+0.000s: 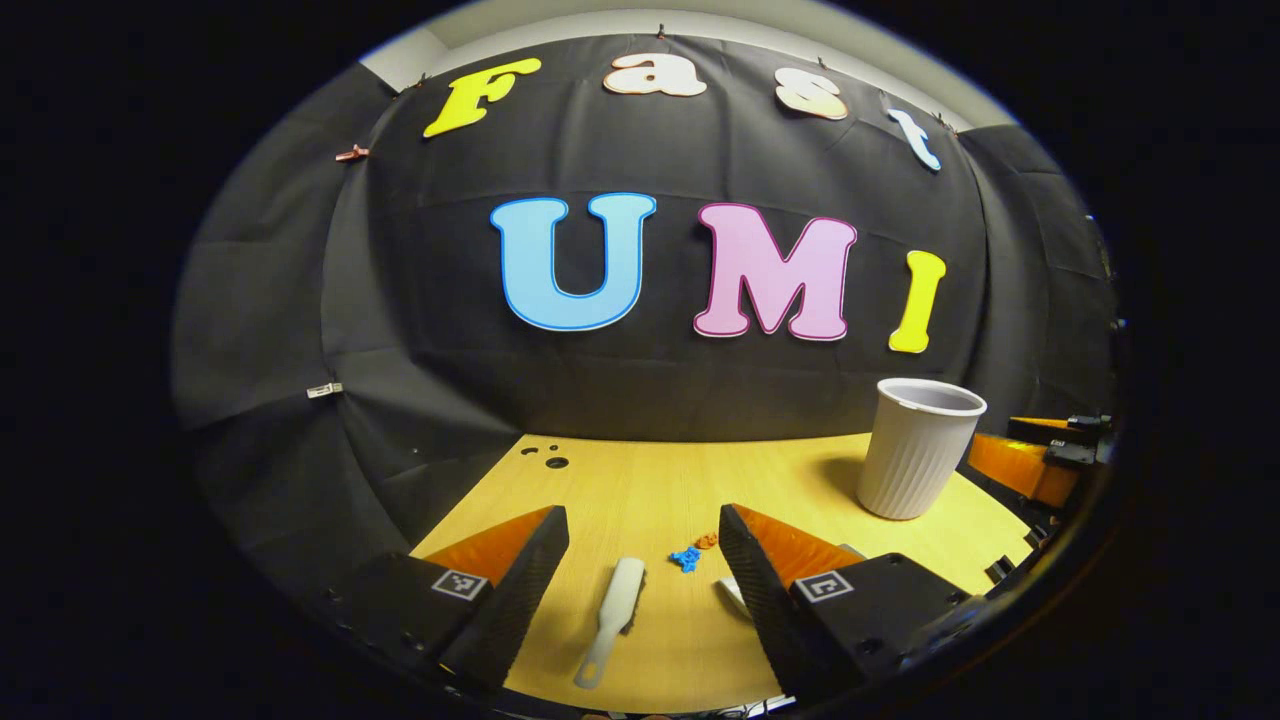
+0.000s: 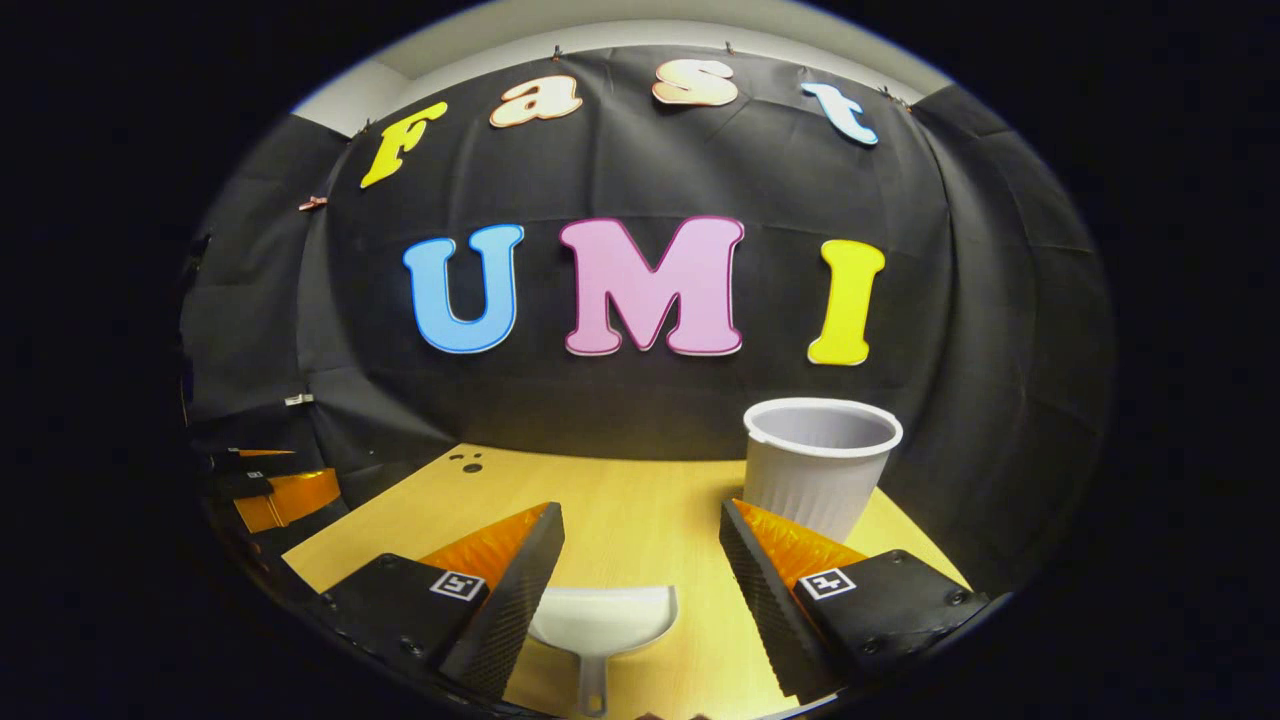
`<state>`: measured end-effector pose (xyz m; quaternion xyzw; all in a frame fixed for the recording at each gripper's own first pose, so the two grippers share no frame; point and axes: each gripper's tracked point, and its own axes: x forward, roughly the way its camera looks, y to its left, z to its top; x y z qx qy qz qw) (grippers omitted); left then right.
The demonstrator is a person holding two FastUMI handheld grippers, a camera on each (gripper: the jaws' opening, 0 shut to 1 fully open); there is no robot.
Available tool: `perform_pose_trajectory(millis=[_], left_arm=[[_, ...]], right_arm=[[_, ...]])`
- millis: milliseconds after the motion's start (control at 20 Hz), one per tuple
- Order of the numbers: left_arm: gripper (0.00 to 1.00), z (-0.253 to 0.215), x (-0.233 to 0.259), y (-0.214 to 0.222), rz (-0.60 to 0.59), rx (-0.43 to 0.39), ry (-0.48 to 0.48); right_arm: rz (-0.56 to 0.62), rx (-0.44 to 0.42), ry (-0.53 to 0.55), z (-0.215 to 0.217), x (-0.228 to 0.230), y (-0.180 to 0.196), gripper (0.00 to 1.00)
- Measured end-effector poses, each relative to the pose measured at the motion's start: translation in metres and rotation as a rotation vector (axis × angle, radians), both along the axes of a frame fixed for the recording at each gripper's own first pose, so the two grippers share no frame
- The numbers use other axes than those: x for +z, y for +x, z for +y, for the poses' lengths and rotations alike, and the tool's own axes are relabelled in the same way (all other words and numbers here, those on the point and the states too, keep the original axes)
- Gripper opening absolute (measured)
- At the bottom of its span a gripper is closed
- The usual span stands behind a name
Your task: Pick up the small broom and dustpan from the desktop, sweep the trash into the dustpan with the broom, and then empty the trash into the garbage bin.
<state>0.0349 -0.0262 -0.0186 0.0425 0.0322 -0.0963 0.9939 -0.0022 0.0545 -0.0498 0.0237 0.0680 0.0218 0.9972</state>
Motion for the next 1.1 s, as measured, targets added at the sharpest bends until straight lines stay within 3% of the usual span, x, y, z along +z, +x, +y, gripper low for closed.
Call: perform_pose_trajectory(millis=[250, 650, 850, 1100], left_arm=[[0.96, 0.02, -0.012, 0.007, 0.02, -0.019, 0.003], [0.96, 0.031, -0.061, 0.023, 0.166, -0.049, 0.046], [0.96, 0.018, -0.104, 0.038, 0.303, -0.105, 0.083], [0.96, 0.021, -0.153, 0.058, 0.456, -0.103, 0.137]], right_arm=[[0.036, 0.008, -0.028, 0.021, -0.011, -0.009, 0.98], [0.085, -0.006, -0.024, 0.024, -0.028, 0.001, 0.98], [0.148, -0.012, 0.022, 0.02, -0.048, 0.01, 0.98], [0.209, -0.032, 0.053, 0.011, -0.069, 0.018, 0.97]])
